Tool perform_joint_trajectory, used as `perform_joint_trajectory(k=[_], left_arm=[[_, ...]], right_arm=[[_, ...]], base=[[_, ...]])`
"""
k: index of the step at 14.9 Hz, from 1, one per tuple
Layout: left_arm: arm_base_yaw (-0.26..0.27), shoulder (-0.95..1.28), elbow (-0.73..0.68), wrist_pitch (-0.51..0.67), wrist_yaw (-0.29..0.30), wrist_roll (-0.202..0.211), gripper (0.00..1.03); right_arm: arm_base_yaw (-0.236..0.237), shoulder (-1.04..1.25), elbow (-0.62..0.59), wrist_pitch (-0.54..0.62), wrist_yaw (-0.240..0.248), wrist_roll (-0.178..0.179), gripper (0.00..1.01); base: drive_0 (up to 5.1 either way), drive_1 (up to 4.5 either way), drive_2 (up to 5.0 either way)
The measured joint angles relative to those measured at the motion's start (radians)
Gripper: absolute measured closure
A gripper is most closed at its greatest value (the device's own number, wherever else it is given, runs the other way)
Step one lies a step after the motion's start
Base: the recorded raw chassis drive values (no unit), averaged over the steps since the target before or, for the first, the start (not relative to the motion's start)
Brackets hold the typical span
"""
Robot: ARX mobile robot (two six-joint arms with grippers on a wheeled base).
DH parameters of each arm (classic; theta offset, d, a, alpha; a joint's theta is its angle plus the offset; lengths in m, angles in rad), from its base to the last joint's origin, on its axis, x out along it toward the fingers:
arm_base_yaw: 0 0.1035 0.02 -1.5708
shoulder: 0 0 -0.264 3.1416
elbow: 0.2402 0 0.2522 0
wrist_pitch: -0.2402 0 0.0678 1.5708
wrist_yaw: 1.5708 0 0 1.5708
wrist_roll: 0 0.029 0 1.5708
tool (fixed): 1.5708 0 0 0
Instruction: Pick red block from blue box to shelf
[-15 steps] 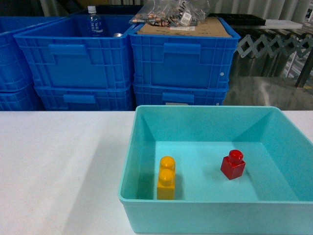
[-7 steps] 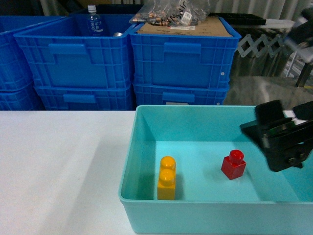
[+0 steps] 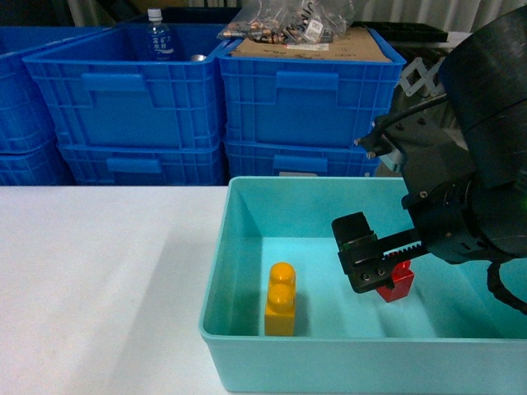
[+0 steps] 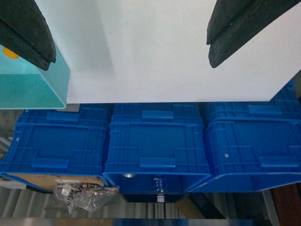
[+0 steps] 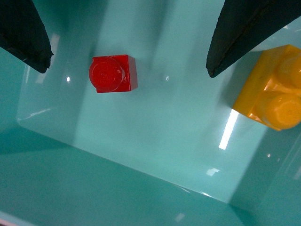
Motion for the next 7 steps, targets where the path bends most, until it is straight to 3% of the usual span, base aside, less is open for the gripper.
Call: perform_joint_trajectory(k=[4, 7], left_arm=[[0.000, 0.000, 0.000, 0.000, 0.000, 0.000, 0.05], [0.000, 0.000, 0.000, 0.000, 0.000, 0.000, 0.05]], right_arm=[[-0.033, 0.121, 0.090, -0.028, 0.017, 0.050, 0.03], [-0.059, 0.209, 0.143, -0.035, 0.040, 0.061, 0.03]], base=[[0.0, 0.00, 0.0], [0.0, 0.00, 0.0]])
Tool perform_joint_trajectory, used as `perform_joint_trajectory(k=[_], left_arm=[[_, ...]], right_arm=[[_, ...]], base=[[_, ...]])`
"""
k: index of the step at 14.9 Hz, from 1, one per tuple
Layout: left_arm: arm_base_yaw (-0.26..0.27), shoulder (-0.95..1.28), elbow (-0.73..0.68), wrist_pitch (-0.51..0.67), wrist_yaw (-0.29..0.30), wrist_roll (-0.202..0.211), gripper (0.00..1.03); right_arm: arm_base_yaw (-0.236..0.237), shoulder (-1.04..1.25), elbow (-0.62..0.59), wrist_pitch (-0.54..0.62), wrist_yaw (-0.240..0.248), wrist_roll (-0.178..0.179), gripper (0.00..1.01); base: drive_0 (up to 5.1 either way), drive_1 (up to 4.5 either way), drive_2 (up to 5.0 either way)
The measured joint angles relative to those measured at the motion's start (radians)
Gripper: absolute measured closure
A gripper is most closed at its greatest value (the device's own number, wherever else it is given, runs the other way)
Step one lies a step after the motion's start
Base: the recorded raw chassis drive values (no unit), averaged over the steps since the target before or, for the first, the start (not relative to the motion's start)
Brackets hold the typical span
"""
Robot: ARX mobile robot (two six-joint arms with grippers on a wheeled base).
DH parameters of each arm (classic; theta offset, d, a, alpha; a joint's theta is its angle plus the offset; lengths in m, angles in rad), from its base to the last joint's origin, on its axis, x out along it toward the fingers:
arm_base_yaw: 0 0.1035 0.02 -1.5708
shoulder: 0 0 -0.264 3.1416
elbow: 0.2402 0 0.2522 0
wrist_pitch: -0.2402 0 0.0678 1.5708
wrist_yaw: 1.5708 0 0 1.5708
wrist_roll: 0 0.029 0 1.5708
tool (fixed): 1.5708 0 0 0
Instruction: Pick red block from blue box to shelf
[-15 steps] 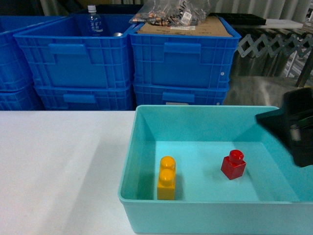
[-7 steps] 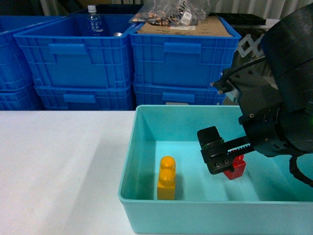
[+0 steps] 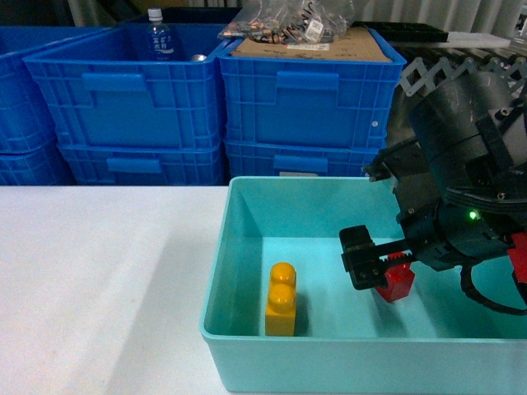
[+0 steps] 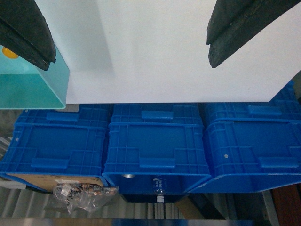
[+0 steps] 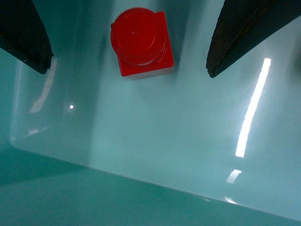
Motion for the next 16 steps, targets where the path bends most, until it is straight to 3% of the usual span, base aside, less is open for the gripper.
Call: perform_joint_trajectory(k=[4, 5, 7, 11, 16], left_arm=[[0.000, 0.000, 0.000, 0.000, 0.000, 0.000, 0.05], [0.000, 0.000, 0.000, 0.000, 0.000, 0.000, 0.05], [0.000, 0.000, 0.000, 0.000, 0.000, 0.000, 0.05], [0.000, 0.000, 0.000, 0.000, 0.000, 0.000, 0.05], [0.000, 0.000, 0.000, 0.000, 0.000, 0.000, 0.05]], right_arm=[[-0.013, 0.093, 0.067, -0.017, -0.027, 0.016, 0.03], [-0.012, 0.127, 0.097, -0.019, -0.029, 0.021, 0.11], [-0.013, 0.150, 0.114, -0.010, -0.025, 0.033, 0.71], [-0.019, 0.088, 0.052, 0.015, -0.048, 0.051, 0.71], [-0.042, -0.197, -0.117, 0.098, -0.105, 0.061, 0.72]], base=[[0.0, 0.00, 0.0], [0.0, 0.00, 0.0], [0.0, 0.00, 0.0], [0.0, 0.00, 0.0], [0.0, 0.00, 0.0]])
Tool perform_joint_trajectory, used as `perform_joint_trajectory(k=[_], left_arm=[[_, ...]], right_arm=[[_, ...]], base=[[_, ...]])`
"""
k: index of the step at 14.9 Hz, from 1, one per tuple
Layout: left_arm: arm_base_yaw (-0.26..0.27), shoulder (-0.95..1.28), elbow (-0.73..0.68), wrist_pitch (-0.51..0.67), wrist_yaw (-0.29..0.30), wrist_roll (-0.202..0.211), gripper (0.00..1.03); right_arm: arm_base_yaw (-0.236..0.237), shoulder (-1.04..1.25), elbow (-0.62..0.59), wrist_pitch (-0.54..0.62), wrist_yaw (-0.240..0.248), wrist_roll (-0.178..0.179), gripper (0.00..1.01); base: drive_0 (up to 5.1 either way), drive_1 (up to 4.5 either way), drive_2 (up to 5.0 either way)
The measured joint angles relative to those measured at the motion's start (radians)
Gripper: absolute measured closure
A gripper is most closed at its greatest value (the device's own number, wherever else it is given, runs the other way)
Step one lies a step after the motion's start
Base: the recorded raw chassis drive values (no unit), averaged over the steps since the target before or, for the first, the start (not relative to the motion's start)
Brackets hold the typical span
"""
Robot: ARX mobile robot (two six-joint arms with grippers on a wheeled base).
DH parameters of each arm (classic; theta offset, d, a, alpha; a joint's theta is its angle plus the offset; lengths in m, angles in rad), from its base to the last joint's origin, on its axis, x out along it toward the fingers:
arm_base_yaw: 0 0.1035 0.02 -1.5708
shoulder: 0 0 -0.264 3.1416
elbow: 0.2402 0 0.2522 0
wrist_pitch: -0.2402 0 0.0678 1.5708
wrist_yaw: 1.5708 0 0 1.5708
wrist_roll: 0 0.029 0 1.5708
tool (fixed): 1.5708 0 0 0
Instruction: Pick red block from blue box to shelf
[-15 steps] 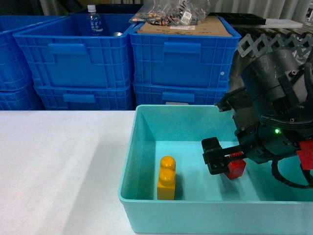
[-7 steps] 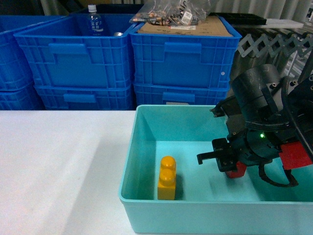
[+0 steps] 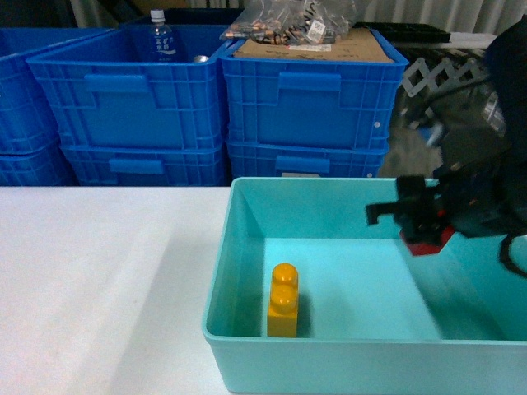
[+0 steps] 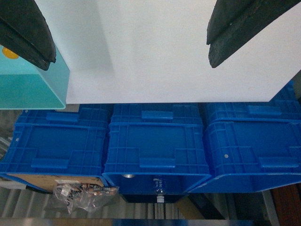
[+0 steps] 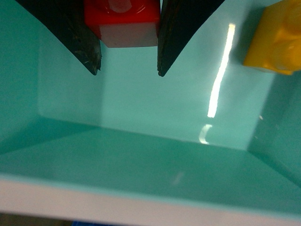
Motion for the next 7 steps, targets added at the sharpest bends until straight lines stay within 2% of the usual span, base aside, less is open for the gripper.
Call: perform_joint_trajectory(k=[2, 3, 5, 7], left_arm=[[0.000, 0.000, 0.000, 0.000, 0.000, 0.000, 0.05], [0.000, 0.000, 0.000, 0.000, 0.000, 0.000, 0.05], [0.000, 0.000, 0.000, 0.000, -0.001, 0.000, 0.05], [-0.001, 0.000, 0.000, 0.003, 0.002, 0.000, 0.05]], right_arm=[[-0.017, -0.181, -0.109, 0.034, -0.012, -0.011, 0.72], [-0.030, -0.289, -0.172, 0.015, -0.023, -0.016, 0.72], [-0.085, -0.644, -0.393, 0.002, -0.033, -0.030, 0.72], [-0.082, -0.695, -0.522, 0.413, 0.088, -0.064, 0.72]], base=[[0.0, 0.00, 0.0], [0.0, 0.00, 0.0], [0.0, 0.00, 0.0], [0.0, 0.00, 0.0]])
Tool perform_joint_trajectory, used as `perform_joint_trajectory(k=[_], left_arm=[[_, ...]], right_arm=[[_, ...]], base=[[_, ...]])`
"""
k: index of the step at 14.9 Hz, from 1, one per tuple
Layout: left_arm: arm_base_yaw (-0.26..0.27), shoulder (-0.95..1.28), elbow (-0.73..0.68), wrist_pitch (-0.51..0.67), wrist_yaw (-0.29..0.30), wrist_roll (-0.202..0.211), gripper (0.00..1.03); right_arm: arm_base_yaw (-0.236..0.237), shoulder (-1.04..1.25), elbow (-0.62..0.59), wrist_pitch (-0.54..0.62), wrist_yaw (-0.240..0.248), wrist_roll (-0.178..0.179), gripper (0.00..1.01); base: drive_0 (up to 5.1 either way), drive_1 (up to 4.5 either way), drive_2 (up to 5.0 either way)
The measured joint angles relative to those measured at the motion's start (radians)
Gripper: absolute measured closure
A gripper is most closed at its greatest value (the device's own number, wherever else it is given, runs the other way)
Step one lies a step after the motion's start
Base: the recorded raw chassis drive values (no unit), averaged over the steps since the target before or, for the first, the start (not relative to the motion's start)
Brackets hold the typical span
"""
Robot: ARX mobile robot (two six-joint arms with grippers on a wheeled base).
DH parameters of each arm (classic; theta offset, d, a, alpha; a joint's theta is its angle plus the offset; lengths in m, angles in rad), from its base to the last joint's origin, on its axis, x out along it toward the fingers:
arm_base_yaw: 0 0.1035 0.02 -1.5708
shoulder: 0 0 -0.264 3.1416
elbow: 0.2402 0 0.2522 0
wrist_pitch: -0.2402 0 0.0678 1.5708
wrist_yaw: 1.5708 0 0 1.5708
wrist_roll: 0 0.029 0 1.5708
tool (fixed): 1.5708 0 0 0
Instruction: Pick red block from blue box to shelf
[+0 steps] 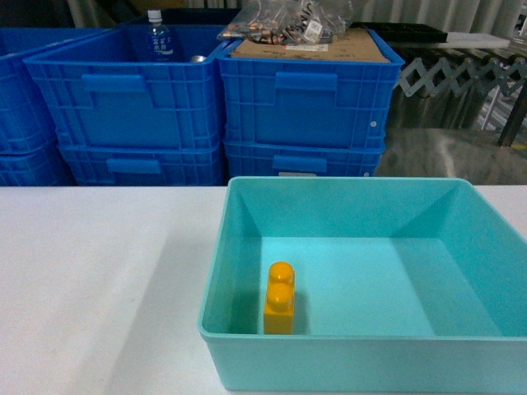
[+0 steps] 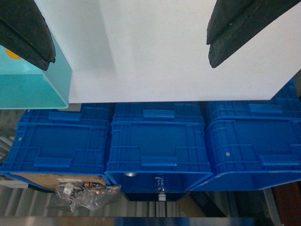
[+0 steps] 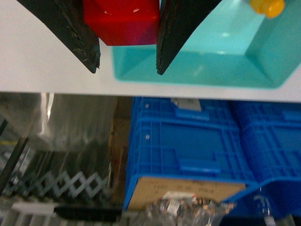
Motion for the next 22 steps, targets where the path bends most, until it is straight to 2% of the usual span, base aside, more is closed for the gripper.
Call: perform_joint_trajectory(k=[1, 2, 4, 7, 8, 9, 12, 13, 17, 22], left_arm=[[0.000, 0.000, 0.000, -0.003, -0.002, 0.000, 0.05], [0.001, 0.000, 0.000, -0.003, -0.003, 0.000, 0.05], [0.001, 0.000, 0.000, -0.003, -0.001, 0.000, 0.05], [0.001, 0.000, 0.000, -0.003, -0.002, 0.000, 0.05], [0.001, 0.000, 0.000, -0.002, -0.001, 0.000, 0.05], [0.001, 0.000, 0.000, -0.003, -0.002, 0.000, 0.05], [0.001, 0.000, 0.000, -0.002, -0.002, 0.000, 0.05], [0.001, 0.000, 0.000, -0.003, -0.002, 0.000, 0.05], [0.001, 0.000, 0.000, -0.002, -0.002, 0.000, 0.05], [0.001, 0.000, 0.000, -0.002, -0.002, 0.000, 0.05]], right_arm=[[-0.014, -0.025, -0.105, 0.139, 0.003, -0.008, 0.72], [-0.035, -0.055, -0.172, 0.201, 0.001, -0.011, 0.72], [-0.061, -0.143, -0.209, 0.214, -0.018, -0.012, 0.72], [-0.100, -0.271, -0.309, 0.150, -0.067, -0.014, 0.72], [-0.164, -0.320, -0.327, 0.132, -0.124, -0.014, 0.72], [-0.182, -0.364, -0.340, 0.105, -0.124, -0.014, 0.72], [-0.175, -0.494, -0.386, 0.014, -0.137, -0.017, 0.72], [-0.175, -0.496, -0.413, 0.079, -0.137, -0.019, 0.72], [-0.175, -0.655, -0.425, -0.082, -0.137, -0.022, 0.72], [-0.175, -0.778, -0.425, -0.203, -0.137, -0.023, 0.72]], base=[[0.0, 0.00, 0.0], [0.0, 0.00, 0.0], [0.0, 0.00, 0.0], [0.0, 0.00, 0.0], [0.0, 0.00, 0.0], [0.0, 0.00, 0.0], [0.0, 0.00, 0.0], [0.0, 0.00, 0.0], [0.0, 0.00, 0.0], [0.0, 0.00, 0.0]])
